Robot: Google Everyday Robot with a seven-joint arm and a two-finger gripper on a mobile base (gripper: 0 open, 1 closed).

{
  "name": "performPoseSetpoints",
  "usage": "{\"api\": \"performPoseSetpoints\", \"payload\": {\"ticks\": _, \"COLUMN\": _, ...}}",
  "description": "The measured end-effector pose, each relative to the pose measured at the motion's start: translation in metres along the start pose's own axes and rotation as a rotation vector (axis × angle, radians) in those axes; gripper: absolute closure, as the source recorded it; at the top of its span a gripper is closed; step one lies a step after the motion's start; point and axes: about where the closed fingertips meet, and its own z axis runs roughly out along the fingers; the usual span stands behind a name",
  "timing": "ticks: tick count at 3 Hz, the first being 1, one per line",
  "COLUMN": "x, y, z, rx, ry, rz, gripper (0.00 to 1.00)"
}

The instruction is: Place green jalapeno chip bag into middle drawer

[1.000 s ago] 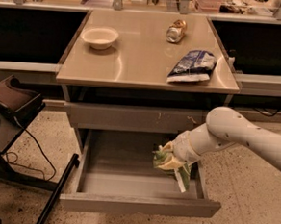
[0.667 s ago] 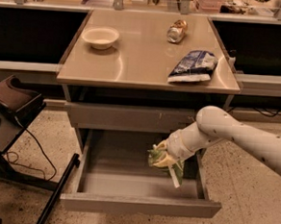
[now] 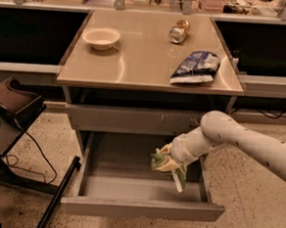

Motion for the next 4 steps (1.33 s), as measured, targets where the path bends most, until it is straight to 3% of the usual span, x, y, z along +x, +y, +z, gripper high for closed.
{"api": "performPoseSetpoints", "payload": {"ticks": 1, "x": 0.028, "y": -0.006, "z": 0.026, "rx": 0.037, "ry": -0.091, "rz": 0.03, "gripper": 1.0}}
{"api": "performPoseSetpoints", "payload": {"ticks": 3, "x": 0.109, "y": -0.005, "z": 0.116, "rx": 0.003, "ry": -0.23, "rz": 0.14, "gripper": 1.0}}
{"api": "performPoseSetpoints", "payload": {"ticks": 4, "x": 0.113, "y": -0.003, "z": 0.124, "rx": -0.002, "ry": -0.238, "rz": 0.152, "gripper": 0.81}}
